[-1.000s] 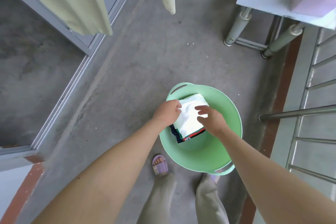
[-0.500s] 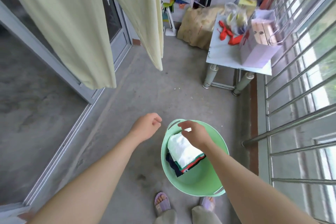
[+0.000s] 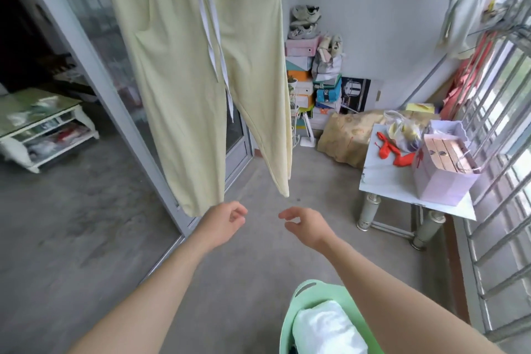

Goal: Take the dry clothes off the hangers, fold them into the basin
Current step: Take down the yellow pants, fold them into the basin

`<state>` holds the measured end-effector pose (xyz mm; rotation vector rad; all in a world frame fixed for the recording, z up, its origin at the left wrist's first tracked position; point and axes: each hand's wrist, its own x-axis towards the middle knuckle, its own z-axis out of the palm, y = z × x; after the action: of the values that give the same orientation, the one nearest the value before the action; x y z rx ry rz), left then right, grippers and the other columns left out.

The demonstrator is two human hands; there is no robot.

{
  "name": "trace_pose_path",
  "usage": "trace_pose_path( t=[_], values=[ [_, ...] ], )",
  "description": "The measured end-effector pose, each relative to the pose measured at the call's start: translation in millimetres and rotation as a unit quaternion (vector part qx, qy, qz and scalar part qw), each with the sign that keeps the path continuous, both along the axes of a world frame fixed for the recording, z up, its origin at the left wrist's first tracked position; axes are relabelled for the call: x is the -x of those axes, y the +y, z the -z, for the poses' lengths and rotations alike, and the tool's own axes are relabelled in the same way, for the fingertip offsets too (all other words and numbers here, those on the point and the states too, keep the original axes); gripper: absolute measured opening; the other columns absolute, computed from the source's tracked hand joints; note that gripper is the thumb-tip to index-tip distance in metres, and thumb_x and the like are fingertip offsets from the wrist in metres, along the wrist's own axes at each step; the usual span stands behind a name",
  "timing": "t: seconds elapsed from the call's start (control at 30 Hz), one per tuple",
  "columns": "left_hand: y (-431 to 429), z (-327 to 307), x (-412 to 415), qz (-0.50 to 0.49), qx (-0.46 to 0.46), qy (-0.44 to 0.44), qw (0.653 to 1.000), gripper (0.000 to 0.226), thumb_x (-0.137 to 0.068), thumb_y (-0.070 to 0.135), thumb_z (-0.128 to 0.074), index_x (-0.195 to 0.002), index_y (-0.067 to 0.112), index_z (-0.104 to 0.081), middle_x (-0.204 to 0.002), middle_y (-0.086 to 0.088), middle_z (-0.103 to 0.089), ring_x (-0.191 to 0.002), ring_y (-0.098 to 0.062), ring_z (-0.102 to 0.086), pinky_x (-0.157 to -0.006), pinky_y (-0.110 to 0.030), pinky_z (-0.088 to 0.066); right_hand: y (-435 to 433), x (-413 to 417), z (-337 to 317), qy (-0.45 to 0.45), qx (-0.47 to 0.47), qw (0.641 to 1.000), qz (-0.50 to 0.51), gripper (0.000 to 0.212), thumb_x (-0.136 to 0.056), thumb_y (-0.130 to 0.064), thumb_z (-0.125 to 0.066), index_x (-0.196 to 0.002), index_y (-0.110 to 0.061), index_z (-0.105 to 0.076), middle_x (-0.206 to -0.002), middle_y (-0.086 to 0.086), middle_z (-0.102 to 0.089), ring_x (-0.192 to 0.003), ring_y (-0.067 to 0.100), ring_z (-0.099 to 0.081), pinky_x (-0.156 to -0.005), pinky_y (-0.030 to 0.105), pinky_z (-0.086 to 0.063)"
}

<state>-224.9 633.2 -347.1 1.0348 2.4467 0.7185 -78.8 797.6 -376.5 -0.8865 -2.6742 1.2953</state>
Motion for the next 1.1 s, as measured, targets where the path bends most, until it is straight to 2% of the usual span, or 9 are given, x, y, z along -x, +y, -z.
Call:
trace_pose_path(
  t=[0.1, 0.17, 0.3, 0.43, 0.57, 0.7, 0.83, 1.0, 1.1],
  values=[
    [2.3, -34.1, 17.4, -0.011, -0.019, 0.022, 1.0, 0.01, -0.09, 0.019, -0.061, -0.096, 0.027, -0.064, -0.093, 0.011, -0.063, -0.09, -0.01, -0.061, -0.078, -0.02, -0.048, 19.4, 10.8, -34.3, 0.035, 0.001, 0.999, -0.004, 0.028, -0.09, -0.014, -0.054, -0.112, -0.027, -0.066, -0.107, -0.01, -0.059, -0.097, 0.012, -0.058, -0.079, 0.016, -0.04],
    [8.6, -60.2, 25.4, -0.015, -0.043, 0.037, 0.998, 0.011, -0.089, 0.018, -0.062, -0.092, 0.028, -0.063, -0.093, 0.011, -0.064, -0.09, -0.012, -0.063, -0.083, -0.022, -0.048, 37.3, 15.6, -58.0, 0.068, 0.014, 0.998, 0.006, 0.025, -0.089, -0.014, -0.054, -0.103, -0.031, -0.066, -0.104, -0.009, -0.062, -0.095, 0.012, -0.06, -0.074, 0.017, -0.041],
    [26.8, -112.9, 41.4, -0.043, -0.116, 0.057, 0.991, 0.018, -0.088, 0.012, -0.061, -0.101, 0.025, -0.061, -0.098, 0.007, -0.065, -0.084, -0.011, -0.061, -0.077, -0.024, -0.045, 69.6, 28.0, -104.3, 0.116, 0.025, 0.993, 0.024, 0.023, -0.09, -0.011, -0.054, -0.102, -0.023, -0.068, -0.103, -0.005, -0.065, -0.086, 0.014, -0.065, -0.076, 0.019, -0.048],
    [46.0, -152.0, 52.2, -0.04, -0.14, 0.072, 0.987, 0.019, -0.089, 0.014, -0.06, -0.103, 0.028, -0.06, -0.102, 0.009, -0.064, -0.075, -0.005, -0.057, -0.065, -0.021, -0.042, 84.0, 41.4, -146.8, 0.141, 0.033, 0.989, 0.023, 0.023, -0.091, -0.012, -0.05, -0.103, -0.021, -0.067, -0.097, -0.006, -0.064, -0.077, 0.008, -0.063, -0.064, 0.015, -0.045],
    [64.8, -176.2, 66.1, -0.031, -0.148, 0.106, 0.983, 0.022, -0.089, 0.014, -0.058, -0.108, 0.024, -0.061, -0.112, 0.008, -0.061, -0.078, -0.002, -0.057, -0.07, -0.016, -0.041, 90.9, 64.3, -177.7, 0.156, -0.001, 0.988, -0.015, 0.021, -0.091, -0.014, -0.05, -0.1, -0.024, -0.066, -0.1, -0.005, -0.067, -0.08, 0.009, -0.065, -0.065, 0.017, -0.045],
    [89.4, -206.4, 91.7, -0.017, -0.154, 0.138, 0.978, 0.025, -0.089, 0.015, -0.057, -0.112, 0.021, -0.062, -0.115, 0.01, -0.058, -0.077, -0.002, -0.057, -0.061, -0.013, -0.039, 103.4, 93.7, -219.4, 0.189, -0.063, 0.979, -0.038, 0.022, -0.092, -0.015, -0.053, -0.106, -0.023, -0.067, -0.108, -0.009, -0.064, -0.099, 0.009, -0.058, -0.083, 0.02, -0.044],
    [117.5, -244.5, 135.7, -0.005, -0.156, 0.205, 0.966, 0.023, -0.088, 0.015, -0.059, -0.11, 0.022, -0.062, -0.114, 0.01, -0.056, -0.096, -0.011, -0.06, -0.073, -0.016, -0.04, 124.7, 126.6, -261.6, 0.226, -0.102, 0.969, -0.02, 0.024, -0.091, -0.015, -0.053, -0.109, -0.023, -0.067, -0.105, -0.014, -0.061, -0.097, 0.007, -0.057, -0.083, 0.02, -0.044],
    [130.2, -275.5, 212.2, -0.118, -0.21, 0.239, 0.941, 0.023, -0.088, 0.008, -0.056, -0.107, 0.016, -0.066, -0.116, 0.0, -0.063, -0.101, -0.018, -0.058, -0.082, -0.024, -0.041, 146.0, 175.3, -294.0, 0.249, -0.139, 0.958, 0.014, 0.025, -0.091, -0.015, -0.052, -0.11, -0.024, -0.066, -0.11, -0.011, -0.063, -0.094, 0.008, -0.056, -0.081, 0.021, -0.045],
    [132.0, -283.2, 246.9, -0.156, -0.224, 0.23, 0.934, 0.028, -0.088, 0.006, -0.056, -0.113, 0.011, -0.065, -0.119, -0.003, -0.065, -0.107, -0.022, -0.06, -0.09, -0.027, -0.043, 149.0, 208.3, -305.2, 0.25, -0.157, 0.955, 0.022, 0.031, -0.093, -0.014, -0.047, -0.118, -0.024, -0.062, -0.114, -0.005, -0.063, -0.097, 0.017, -0.06, -0.075, 0.023, -0.046]
  ],
)
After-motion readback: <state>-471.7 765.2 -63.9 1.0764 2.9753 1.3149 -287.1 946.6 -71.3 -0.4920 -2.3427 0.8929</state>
